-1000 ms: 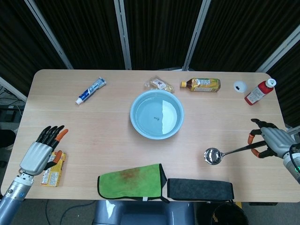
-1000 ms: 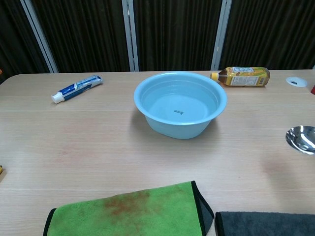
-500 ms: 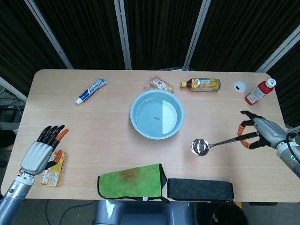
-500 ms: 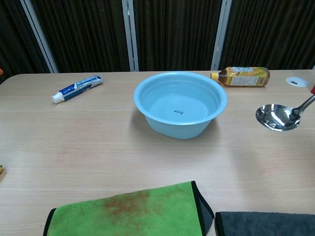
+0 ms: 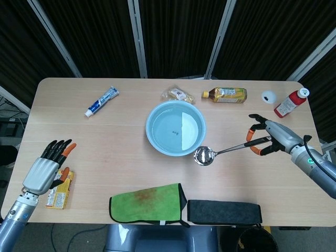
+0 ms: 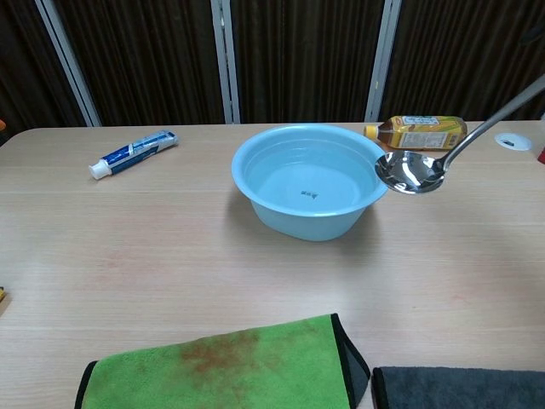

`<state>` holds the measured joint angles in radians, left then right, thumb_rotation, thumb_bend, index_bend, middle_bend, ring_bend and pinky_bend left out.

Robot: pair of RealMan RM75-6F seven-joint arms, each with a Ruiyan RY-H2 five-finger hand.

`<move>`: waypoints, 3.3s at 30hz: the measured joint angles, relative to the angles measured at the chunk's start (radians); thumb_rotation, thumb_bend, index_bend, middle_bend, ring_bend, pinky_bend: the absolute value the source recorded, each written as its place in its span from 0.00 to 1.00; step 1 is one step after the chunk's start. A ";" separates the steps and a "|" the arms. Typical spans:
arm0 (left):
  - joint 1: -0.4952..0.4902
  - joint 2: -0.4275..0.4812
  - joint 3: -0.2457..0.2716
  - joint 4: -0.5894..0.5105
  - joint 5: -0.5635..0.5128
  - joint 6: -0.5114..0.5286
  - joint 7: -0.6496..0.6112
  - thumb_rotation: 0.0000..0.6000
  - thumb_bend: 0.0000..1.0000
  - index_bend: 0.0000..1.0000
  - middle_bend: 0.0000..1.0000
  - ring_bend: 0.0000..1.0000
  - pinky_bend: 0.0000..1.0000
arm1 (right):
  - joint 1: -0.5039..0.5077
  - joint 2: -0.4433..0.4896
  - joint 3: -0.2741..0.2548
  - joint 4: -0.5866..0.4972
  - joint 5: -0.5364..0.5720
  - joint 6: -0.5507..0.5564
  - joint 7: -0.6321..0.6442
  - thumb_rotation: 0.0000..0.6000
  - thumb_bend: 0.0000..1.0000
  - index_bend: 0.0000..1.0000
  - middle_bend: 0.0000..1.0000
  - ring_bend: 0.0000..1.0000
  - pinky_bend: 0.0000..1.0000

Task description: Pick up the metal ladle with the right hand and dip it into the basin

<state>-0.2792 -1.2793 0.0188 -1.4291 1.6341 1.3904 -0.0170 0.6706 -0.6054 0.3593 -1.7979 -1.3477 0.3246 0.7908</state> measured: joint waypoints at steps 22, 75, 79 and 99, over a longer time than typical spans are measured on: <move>-0.010 -0.014 -0.006 0.015 -0.033 -0.041 0.017 1.00 0.56 0.03 0.00 0.00 0.00 | 0.135 -0.242 -0.005 0.230 0.010 -0.037 0.008 1.00 0.55 0.63 0.01 0.00 0.00; -0.030 0.006 -0.012 0.029 -0.081 -0.105 -0.055 1.00 0.56 0.03 0.00 0.00 0.00 | 0.200 -0.715 -0.061 0.706 0.130 0.136 -0.164 1.00 0.55 0.63 0.02 0.00 0.00; -0.032 0.006 -0.011 0.030 -0.080 -0.108 -0.059 1.00 0.56 0.03 0.00 0.00 0.00 | 0.186 -0.731 -0.068 0.714 0.124 0.166 -0.166 1.00 0.55 0.63 0.02 0.00 0.00; -0.032 0.021 -0.003 0.021 -0.059 -0.094 -0.092 1.00 0.56 0.03 0.00 0.00 0.00 | 0.093 -0.781 -0.098 0.644 0.149 0.356 -0.295 1.00 0.55 0.64 0.03 0.00 0.00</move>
<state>-0.3107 -1.2585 0.0161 -1.4081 1.5751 1.2964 -0.1086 0.7631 -1.3868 0.2616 -1.1537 -1.1991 0.6806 0.4959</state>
